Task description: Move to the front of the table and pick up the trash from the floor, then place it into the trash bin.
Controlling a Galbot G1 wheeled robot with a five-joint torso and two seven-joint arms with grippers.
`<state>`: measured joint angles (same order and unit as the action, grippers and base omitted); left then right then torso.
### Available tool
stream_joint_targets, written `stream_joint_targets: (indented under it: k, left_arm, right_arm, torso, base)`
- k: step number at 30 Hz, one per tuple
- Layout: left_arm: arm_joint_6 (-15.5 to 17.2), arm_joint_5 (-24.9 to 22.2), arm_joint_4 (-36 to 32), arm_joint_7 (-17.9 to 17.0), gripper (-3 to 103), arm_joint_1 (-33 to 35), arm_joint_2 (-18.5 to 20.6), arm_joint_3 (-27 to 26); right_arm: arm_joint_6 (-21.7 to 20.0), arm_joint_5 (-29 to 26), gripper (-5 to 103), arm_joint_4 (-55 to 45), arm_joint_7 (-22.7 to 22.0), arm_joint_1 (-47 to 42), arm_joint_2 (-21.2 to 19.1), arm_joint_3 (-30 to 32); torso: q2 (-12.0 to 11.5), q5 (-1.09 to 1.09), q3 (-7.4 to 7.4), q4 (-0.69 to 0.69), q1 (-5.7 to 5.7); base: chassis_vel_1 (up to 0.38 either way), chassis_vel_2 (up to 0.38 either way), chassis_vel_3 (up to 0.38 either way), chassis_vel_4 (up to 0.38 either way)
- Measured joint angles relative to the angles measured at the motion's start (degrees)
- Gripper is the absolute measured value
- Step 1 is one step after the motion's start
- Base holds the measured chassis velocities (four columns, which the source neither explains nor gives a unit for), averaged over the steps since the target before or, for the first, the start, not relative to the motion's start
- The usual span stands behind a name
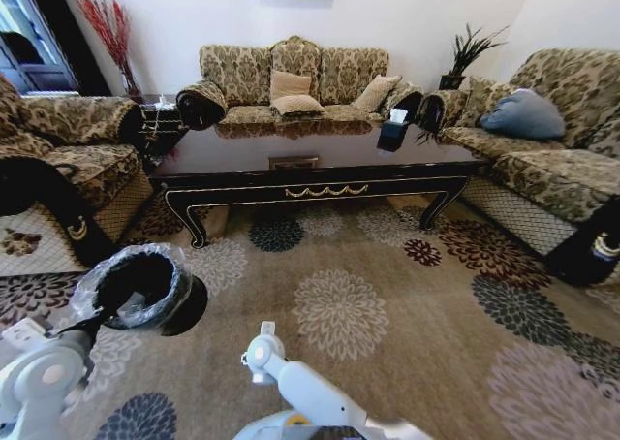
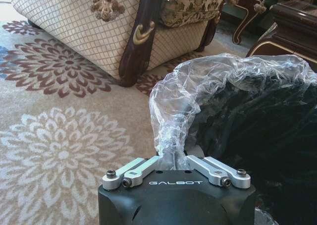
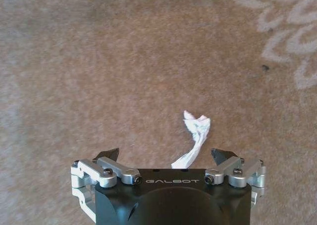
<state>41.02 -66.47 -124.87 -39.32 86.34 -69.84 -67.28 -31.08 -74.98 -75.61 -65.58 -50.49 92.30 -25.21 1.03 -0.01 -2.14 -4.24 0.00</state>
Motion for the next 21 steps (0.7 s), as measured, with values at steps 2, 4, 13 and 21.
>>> stream_joint_targets:
  k: [2,4,13,21]
  left_arm:
    - [0.0,-0.1,-0.3,0.1,2,0.2,0.0,-0.2]
    - [0.0,-0.1,-0.5,0.1,2,0.4,0.0,-0.3]
    - [0.0,0.2,-1.7,0.1,2,0.8,-0.3,-0.1]
    - [-0.1,1.2,-2.4,-0.3,2,0.7,-0.7,1.0]
  right_arm:
    - [0.1,1.8,100,0.9,0.4,-0.3,0.0,0.2]
    - [0.2,2.7,100,1.4,0.5,-0.5,0.0,0.4]
    - [1.9,7.0,100,5.9,4.8,-0.9,-0.1,3.6]
    - [2.6,8.5,99,7.6,6.7,-1.7,-0.1,5.5]
  torso:
    - [0.0,0.00,0.00,0.00,0.00]
    - [0.0,0.00,0.00,0.00,0.00]
    - [0.0,0.01,0.00,0.00,0.00]
    - [0.0,0.01,0.00,0.00,0.00]
  base:
    - [0.000,0.000,0.000,0.000]
    - [0.000,0.000,0.000,0.000]
    - [0.000,0.000,0.000,0.000]
    - [0.000,0.000,0.000,0.000]
